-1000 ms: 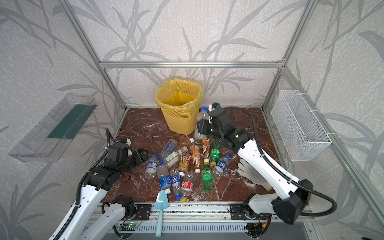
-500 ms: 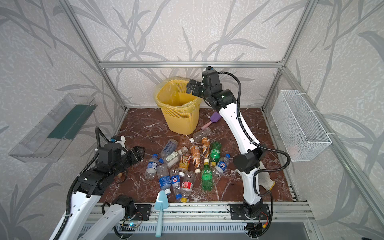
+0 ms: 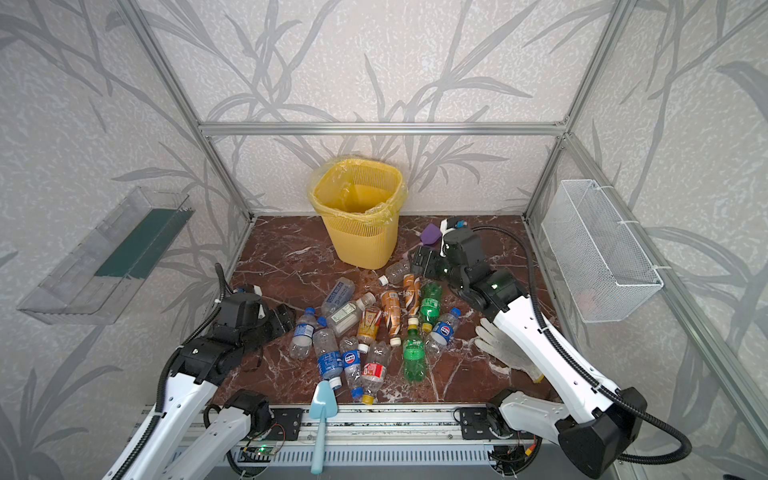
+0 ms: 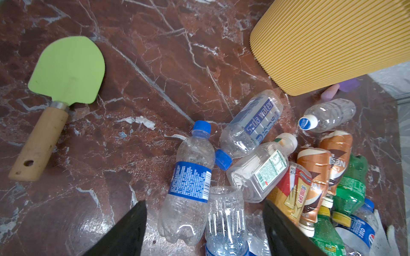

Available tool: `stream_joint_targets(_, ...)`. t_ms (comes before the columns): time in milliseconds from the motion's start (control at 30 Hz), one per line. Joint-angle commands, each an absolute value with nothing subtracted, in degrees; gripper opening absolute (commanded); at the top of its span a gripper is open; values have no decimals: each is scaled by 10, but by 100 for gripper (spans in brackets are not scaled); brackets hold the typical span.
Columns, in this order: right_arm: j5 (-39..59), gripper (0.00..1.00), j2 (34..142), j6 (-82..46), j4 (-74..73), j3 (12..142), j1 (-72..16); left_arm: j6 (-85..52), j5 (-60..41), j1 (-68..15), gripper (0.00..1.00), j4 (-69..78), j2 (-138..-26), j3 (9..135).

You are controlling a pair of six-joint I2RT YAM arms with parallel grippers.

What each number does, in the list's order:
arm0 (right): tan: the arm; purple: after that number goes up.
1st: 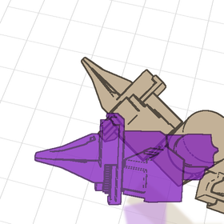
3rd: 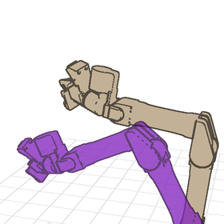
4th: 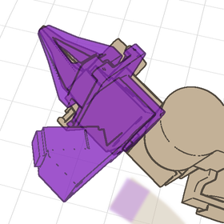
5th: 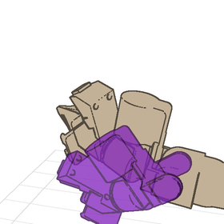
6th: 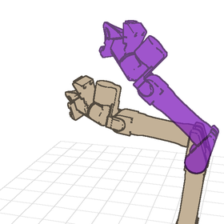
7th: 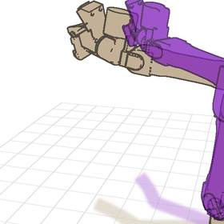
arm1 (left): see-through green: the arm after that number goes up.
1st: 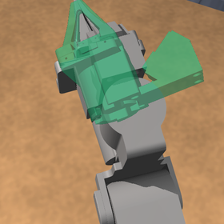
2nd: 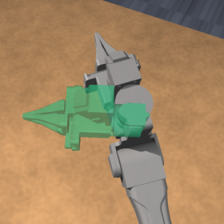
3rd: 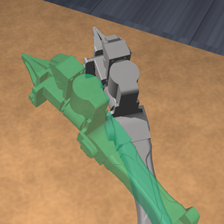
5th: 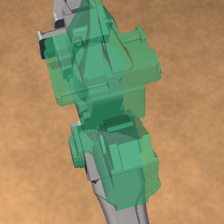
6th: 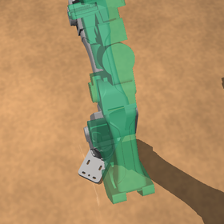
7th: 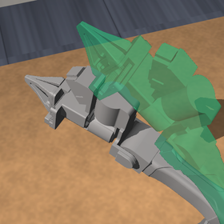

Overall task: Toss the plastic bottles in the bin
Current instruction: 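Return the right gripper to the pile while the left lowers onto a water bottle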

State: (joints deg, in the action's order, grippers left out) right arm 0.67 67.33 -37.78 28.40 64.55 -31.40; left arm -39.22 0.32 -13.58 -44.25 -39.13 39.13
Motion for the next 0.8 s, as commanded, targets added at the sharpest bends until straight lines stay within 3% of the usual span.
stream_joint_targets(0, 26, 93, 639, -422, 250, 556, -326, -408, 19, -139, 82, -420, -405, 373)
stream_joint_targets(267, 32, 93, 617, -484, 212, 441, -368, -411, 16, -139, 83, -420, -460, 356)
stream_joint_targets(767, 29, 93, 644, -503, 180, 421, -407, -393, -24, -141, 85, -386, -523, 341)
